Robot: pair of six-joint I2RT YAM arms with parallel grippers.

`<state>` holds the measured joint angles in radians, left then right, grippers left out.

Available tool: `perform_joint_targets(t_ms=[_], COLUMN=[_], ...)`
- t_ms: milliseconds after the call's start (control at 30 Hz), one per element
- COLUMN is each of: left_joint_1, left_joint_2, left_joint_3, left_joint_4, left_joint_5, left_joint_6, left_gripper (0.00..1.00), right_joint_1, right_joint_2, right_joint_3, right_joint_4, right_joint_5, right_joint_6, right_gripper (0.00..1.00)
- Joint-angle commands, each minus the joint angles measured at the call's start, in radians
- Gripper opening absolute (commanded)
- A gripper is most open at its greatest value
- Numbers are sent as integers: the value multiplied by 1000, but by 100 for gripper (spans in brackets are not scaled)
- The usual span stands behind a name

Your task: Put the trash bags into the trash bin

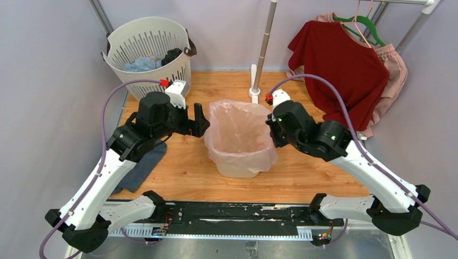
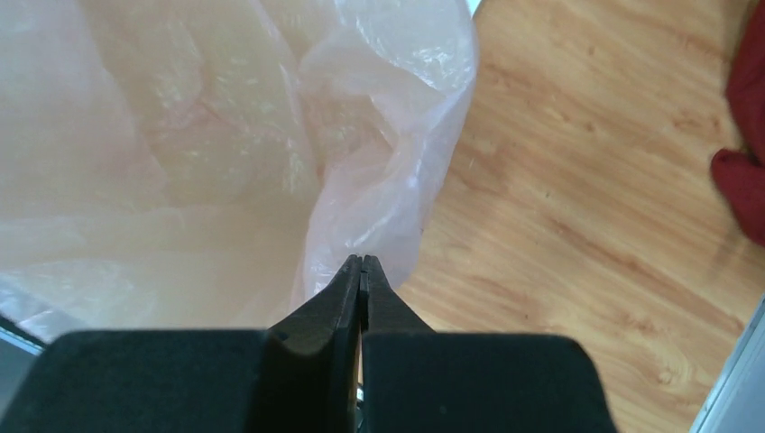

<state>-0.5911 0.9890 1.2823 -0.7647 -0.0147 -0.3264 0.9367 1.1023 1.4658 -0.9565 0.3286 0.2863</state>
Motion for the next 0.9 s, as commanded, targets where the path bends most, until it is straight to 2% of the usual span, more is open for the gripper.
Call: perform_joint_targets(t_ms=[0,133,367,467,667,767,867], left_joint_1=[6,6,6,6,6,5,5], left_joint_2=[-16,-15,-29,-27,-23,-20,-14], left_joint_3=[-12,-21,1,-3,-14,-16,-17], left_joint_4=[-13,-12,-17,-21,-21,-21,-20], left_joint_5=[24,26,28,28,23,18,18], left_joint_6=[3,1,1,3,4,4,4], left_gripper=[100,100,100,100,100,100,100], right_joint_1=[12,13,13,13,21,25,25], right_joint_2=[18,26,-12,-27,-52,-75,-97], right_joint_3=[-52,-47,58,57,-29,-70,-91], right_joint_4=[-49,-67,-61,-46,-14,-22,-39], right_joint_5=[-26,-14,-21,-95,-340,-361,-346], right_joint_6=[48,56,37,34,34,40,42], right_gripper=[0,0,2,8,12,22,21])
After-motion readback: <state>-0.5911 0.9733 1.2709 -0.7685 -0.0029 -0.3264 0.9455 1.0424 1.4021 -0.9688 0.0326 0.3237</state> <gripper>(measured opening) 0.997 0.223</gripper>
